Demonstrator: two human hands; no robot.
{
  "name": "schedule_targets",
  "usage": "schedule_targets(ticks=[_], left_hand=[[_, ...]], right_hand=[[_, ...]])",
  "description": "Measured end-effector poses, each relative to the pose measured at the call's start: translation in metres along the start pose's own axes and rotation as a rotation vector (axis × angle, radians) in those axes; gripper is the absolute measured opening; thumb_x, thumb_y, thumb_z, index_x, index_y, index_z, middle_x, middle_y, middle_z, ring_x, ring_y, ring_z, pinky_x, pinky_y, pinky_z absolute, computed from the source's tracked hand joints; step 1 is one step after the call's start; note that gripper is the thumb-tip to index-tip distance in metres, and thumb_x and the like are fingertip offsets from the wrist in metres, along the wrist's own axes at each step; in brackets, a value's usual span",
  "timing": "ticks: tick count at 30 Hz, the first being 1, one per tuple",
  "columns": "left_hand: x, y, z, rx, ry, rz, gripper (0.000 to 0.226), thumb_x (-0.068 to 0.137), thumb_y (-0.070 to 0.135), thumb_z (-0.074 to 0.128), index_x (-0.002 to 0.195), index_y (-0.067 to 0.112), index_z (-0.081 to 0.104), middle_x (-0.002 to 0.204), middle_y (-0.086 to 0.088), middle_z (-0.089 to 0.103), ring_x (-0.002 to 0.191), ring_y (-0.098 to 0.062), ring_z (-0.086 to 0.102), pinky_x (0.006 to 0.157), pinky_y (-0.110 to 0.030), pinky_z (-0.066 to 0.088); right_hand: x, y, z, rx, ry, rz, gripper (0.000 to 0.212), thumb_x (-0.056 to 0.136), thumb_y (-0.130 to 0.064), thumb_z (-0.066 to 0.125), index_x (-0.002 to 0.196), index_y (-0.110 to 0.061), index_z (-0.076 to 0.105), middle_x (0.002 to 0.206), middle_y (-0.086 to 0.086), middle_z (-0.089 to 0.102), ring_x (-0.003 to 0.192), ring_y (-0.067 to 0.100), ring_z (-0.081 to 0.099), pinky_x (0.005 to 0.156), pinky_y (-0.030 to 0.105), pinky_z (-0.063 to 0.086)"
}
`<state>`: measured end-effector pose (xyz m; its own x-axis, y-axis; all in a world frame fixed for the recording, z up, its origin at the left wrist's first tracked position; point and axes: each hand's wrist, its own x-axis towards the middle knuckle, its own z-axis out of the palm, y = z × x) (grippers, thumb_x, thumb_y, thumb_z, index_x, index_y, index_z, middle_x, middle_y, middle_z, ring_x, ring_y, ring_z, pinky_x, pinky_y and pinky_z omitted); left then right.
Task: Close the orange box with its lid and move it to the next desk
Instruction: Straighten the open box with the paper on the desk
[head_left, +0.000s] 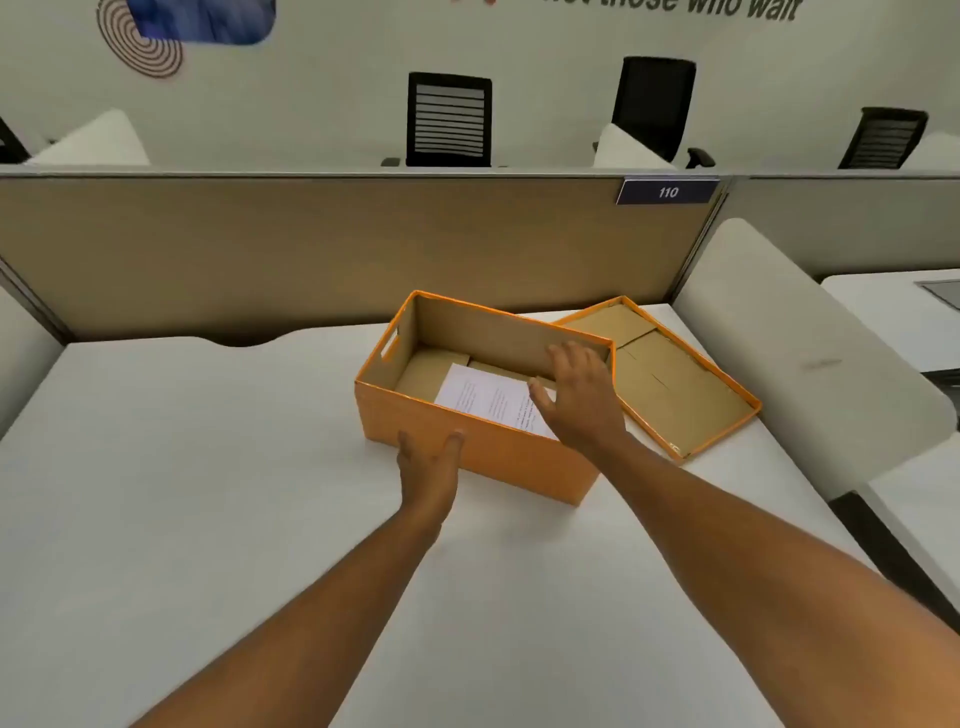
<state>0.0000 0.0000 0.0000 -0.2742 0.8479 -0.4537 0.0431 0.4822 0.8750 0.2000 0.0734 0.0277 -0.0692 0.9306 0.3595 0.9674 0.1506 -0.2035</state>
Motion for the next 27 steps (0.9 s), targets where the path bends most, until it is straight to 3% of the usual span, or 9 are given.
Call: schedule_targets(ticks=[4, 7, 10, 13, 17, 19, 21, 24, 27], left_hand=[[0.015, 0.007, 0.038, -0.205, -0.033, -0.208, 0.1, 0.096, 0.058, 0.065, 0.168, 0.028, 0.001, 0.173, -0.006, 0.023, 0.152, -0.04, 0.035, 0.107, -0.066, 0.05], [0.026, 0.011, 0.062, -0.26, 0.007, -0.258, 0.094, 0.093, 0.055, 0.07, 0.164, 0.028, 0.014, 0.166, -0.008, 0.035, 0.144, -0.042, 0.044, 0.1, -0.068, 0.054], [0.035, 0.012, 0.079, -0.272, 0.054, -0.241, 0.08, 0.092, 0.046, 0.075, 0.154, 0.032, 0.026, 0.152, -0.005, 0.05, 0.122, -0.033, 0.056, 0.093, -0.067, 0.058], [0.038, 0.01, 0.087, -0.24, 0.119, -0.166, 0.072, 0.089, 0.031, 0.082, 0.145, 0.033, 0.036, 0.138, 0.0, 0.061, 0.102, -0.019, 0.063, 0.084, -0.061, 0.064], [0.036, 0.007, 0.087, -0.202, 0.177, -0.131, 0.063, 0.091, 0.022, 0.077, 0.144, 0.029, 0.043, 0.13, 0.0, 0.067, 0.114, -0.027, 0.067, 0.081, -0.06, 0.065], [0.033, 0.01, 0.076, -0.147, 0.2, -0.102, 0.056, 0.092, 0.024, 0.074, 0.141, 0.03, 0.047, 0.127, 0.001, 0.067, 0.114, -0.029, 0.067, 0.075, -0.058, 0.067], [0.033, 0.013, 0.053, -0.087, 0.199, -0.062, 0.051, 0.09, 0.029, 0.072, 0.137, 0.03, 0.054, 0.128, -0.001, 0.067, 0.113, -0.032, 0.067, 0.071, -0.056, 0.068], [0.035, 0.015, 0.002, -0.03, 0.171, -0.011, 0.06, 0.076, 0.038, 0.067, 0.136, 0.031, 0.064, 0.129, -0.004, 0.071, 0.108, -0.033, 0.071, 0.066, -0.053, 0.068], [0.035, 0.014, -0.056, 0.075, 0.133, 0.058, 0.052, 0.083, 0.034, 0.063, 0.135, 0.037, 0.068, 0.126, -0.002, 0.075, 0.102, -0.026, 0.074, 0.053, -0.036, 0.065]], right_hand=[[0.041, 0.043, 0.007, -0.088, -0.101, 0.001, 0.049, 0.095, -0.035, 0.055, 0.137, -0.01, 0.053, 0.135, 0.015, 0.058, 0.12, 0.031, 0.054, 0.103, 0.046, 0.046], [0.068, 0.071, 0.02, -0.126, -0.221, 0.009, 0.054, 0.095, -0.031, 0.059, 0.143, -0.01, 0.048, 0.145, 0.017, 0.051, 0.128, 0.035, 0.049, 0.106, 0.049, 0.044], [0.092, 0.093, 0.031, -0.15, -0.337, 0.048, 0.066, 0.097, -0.029, 0.06, 0.156, -0.015, 0.035, 0.159, 0.016, 0.038, 0.144, 0.037, 0.037, 0.116, 0.057, 0.035], [0.106, 0.106, 0.045, -0.157, -0.436, 0.07, 0.072, 0.096, -0.027, 0.061, 0.159, -0.018, 0.028, 0.161, 0.014, 0.036, 0.147, 0.037, 0.034, 0.119, 0.062, 0.027], [0.111, 0.105, 0.055, -0.153, -0.438, 0.086, 0.065, 0.097, -0.026, 0.06, 0.155, -0.015, 0.033, 0.144, 0.016, 0.054, 0.133, 0.039, 0.051, 0.118, 0.064, 0.024], [0.107, 0.097, 0.052, -0.119, -0.401, 0.101, 0.057, 0.098, -0.027, 0.056, 0.151, -0.014, 0.037, 0.132, 0.016, 0.06, 0.121, 0.039, 0.058, 0.114, 0.06, 0.031], [0.096, 0.086, 0.043, -0.05, -0.362, 0.114, 0.051, 0.099, -0.026, 0.053, 0.147, -0.012, 0.042, 0.127, 0.018, 0.061, 0.113, 0.04, 0.061, 0.099, 0.053, 0.046], [0.062, 0.064, 0.025, 0.09, -0.305, 0.121, 0.035, 0.101, -0.02, 0.048, 0.132, -0.009, 0.059, 0.123, 0.018, 0.061, 0.11, 0.042, 0.061, 0.085, 0.048, 0.053], [0.009, 0.034, 0.008, 0.193, -0.301, 0.137, 0.026, 0.101, -0.02, 0.049, 0.116, -0.009, 0.067, 0.113, 0.014, 0.067, 0.101, 0.039, 0.065, 0.082, 0.048, 0.055]])
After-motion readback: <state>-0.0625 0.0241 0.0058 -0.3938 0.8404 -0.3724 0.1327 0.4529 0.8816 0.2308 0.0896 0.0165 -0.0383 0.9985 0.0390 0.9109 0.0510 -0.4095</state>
